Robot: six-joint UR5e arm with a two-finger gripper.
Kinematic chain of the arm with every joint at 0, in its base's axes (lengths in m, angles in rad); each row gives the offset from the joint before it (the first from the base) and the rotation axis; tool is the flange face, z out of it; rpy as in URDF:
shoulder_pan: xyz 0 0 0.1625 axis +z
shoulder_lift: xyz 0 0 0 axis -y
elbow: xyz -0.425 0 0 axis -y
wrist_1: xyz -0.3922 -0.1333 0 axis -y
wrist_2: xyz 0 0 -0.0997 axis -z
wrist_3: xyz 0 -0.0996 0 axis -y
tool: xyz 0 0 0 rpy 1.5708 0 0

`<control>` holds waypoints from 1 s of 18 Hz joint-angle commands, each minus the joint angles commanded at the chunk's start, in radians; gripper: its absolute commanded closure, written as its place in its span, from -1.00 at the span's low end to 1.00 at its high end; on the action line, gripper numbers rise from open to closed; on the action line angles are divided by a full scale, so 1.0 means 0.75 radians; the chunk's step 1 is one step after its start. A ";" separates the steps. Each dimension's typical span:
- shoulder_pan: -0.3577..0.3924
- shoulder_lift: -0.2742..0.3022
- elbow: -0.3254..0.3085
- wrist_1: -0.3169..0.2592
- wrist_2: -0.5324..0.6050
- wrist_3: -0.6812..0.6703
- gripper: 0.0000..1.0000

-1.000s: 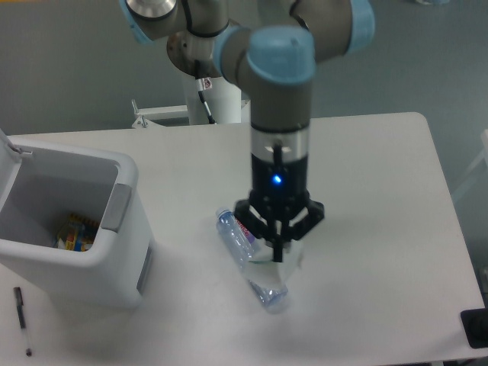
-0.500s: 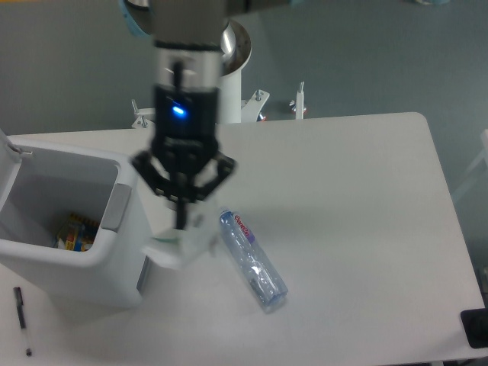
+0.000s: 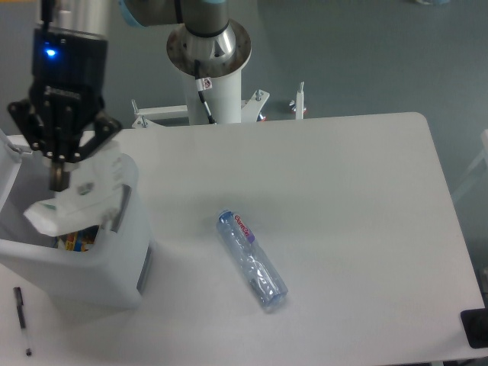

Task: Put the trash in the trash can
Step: 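Open the gripper to drop the paper into the bin, then move the open gripper back over the clear water bottle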

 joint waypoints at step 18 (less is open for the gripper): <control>0.282 -0.082 0.004 0.004 -0.057 0.100 -1.00</control>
